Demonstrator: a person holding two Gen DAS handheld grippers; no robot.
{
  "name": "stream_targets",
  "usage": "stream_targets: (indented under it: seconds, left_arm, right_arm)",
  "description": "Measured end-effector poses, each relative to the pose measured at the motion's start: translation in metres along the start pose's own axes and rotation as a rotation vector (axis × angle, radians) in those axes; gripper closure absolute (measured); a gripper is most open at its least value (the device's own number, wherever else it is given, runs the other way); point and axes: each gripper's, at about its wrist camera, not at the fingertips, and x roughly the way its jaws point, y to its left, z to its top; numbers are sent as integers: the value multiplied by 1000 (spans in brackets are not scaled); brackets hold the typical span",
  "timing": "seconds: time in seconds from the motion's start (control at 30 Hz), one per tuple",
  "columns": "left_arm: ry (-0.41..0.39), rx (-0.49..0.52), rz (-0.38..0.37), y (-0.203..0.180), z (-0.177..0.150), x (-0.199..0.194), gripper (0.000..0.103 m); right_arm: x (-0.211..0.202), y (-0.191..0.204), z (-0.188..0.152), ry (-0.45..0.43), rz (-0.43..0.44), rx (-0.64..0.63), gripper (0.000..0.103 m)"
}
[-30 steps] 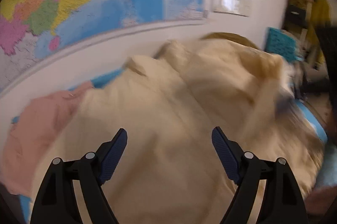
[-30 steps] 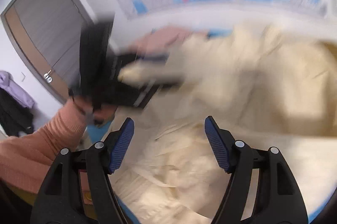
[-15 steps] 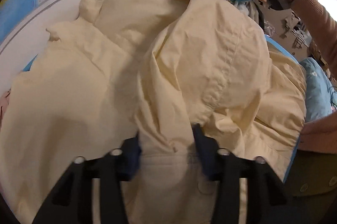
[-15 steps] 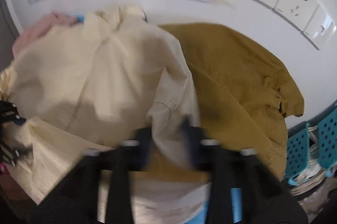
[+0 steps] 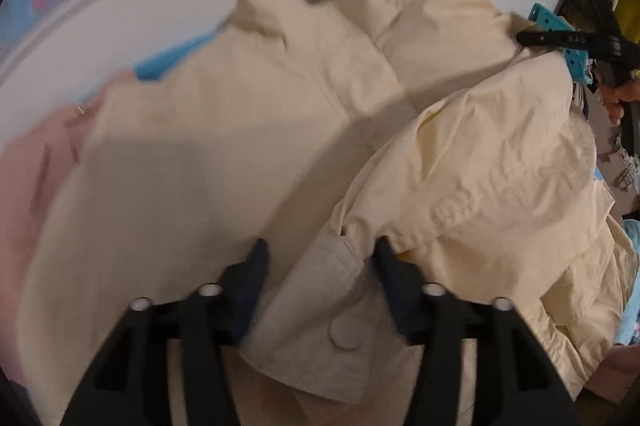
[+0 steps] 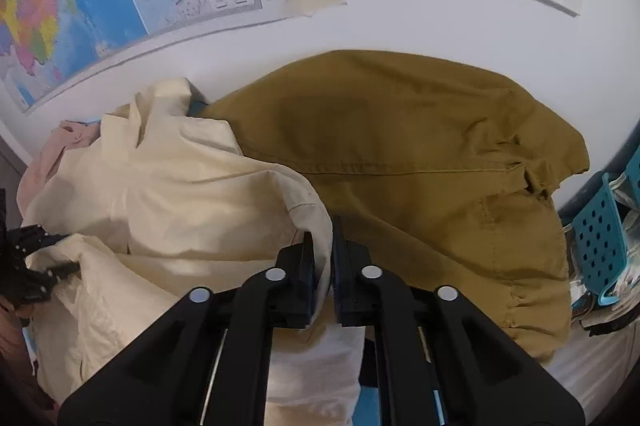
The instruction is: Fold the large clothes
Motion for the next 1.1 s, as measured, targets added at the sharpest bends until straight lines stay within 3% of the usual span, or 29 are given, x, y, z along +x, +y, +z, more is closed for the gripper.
stream_targets:
  seconds: [0.03,0.07,0.1,0.2,0.27,0.37,0.47,0.57,0.63,0.7,0.87,0.97,1.1]
  left_arm:
    - [-12,2,-3,0,-1,-3,46]
    - [-20,2,-7,1,-2,-5,41]
    - [-34,-2,-15,5,-4,-8,34]
    - [-48,-32,-43,17,-6,-13,32]
    - [-38,-50,-66,23,-7,-12,33]
    - [-31,-46,-44,17,-7,-7,33]
    - [-22,-67,-21,15,-4,-5,33]
    - [-74,-96,35,9,-6,-22,31]
    - [-161,-112,45,11,-19,-51,27]
    - [-236,-139,102,20,-39,-86,23]
    - [-308,-240,254,56,-90,-143,21]
    - [-319,-321,325,78,-133,-168,19]
    - [-286,-408,366,99,-183,-174,18]
  right_arm:
    - [-4,-1,-1,-9,0,8,80]
    - [-11,-1,-2,-33,0,12,64]
    - [-26,0,-6,-82,-22,11,59]
    - [-52,9,-12,-183,9,-53,55]
    - [-71,36,-29,-239,56,-130,54]
    - [-65,89,-52,-219,123,-294,55]
    - [-35,133,-73,-133,207,-409,57]
    - [12,167,-87,-50,142,-529,57]
    - [35,169,-91,-20,75,-546,57]
    - [51,164,-91,13,58,-529,59]
    - [44,160,-87,30,66,-500,54]
    - [22,161,-84,-8,123,-455,46]
    - [-8,174,-86,-37,275,-412,44]
